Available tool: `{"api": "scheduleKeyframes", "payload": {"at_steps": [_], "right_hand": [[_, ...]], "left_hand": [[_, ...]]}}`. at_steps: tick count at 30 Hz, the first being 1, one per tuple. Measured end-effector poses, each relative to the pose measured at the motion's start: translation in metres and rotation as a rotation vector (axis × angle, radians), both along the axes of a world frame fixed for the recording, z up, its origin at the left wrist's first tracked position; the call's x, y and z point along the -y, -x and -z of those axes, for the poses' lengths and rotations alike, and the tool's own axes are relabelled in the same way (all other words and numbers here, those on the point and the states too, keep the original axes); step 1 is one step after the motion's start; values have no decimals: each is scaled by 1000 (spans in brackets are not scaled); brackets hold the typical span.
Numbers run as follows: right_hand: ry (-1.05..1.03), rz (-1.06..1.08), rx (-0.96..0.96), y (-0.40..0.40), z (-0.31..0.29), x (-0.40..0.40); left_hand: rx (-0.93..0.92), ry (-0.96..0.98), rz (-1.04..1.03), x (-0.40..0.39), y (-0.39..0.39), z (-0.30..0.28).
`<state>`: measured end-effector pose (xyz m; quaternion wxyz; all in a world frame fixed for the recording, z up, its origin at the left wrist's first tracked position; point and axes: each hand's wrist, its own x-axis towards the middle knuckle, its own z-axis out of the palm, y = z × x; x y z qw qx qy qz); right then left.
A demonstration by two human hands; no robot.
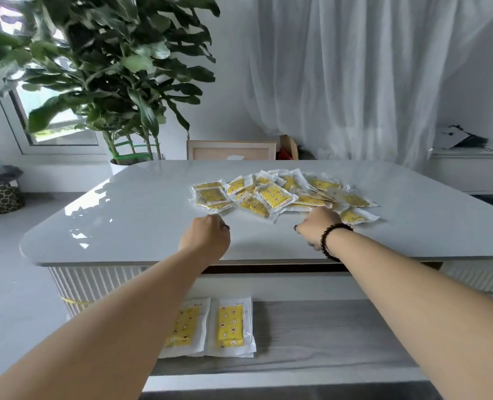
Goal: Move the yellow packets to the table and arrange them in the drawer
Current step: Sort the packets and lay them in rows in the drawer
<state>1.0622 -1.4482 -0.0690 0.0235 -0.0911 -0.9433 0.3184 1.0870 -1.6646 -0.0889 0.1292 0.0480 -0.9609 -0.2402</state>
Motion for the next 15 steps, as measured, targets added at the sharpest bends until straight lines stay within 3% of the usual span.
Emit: {"api": "scheduleKeyframes", "payload": {"at_steps": [4,8,12,15], "right_hand": [[-32,15,0,33,4,0],[52,-47,-70,68,20,12],[-63,107,-169,99,38,17],[-97,243,-238,114,41,23]], "left_hand": [[-71,-184,7,-7,36,21],[-222,-327,-118,-4,74,33],[-147,-472,-130,4,110,34],[-95,-387,-123,8,128,35]]}}
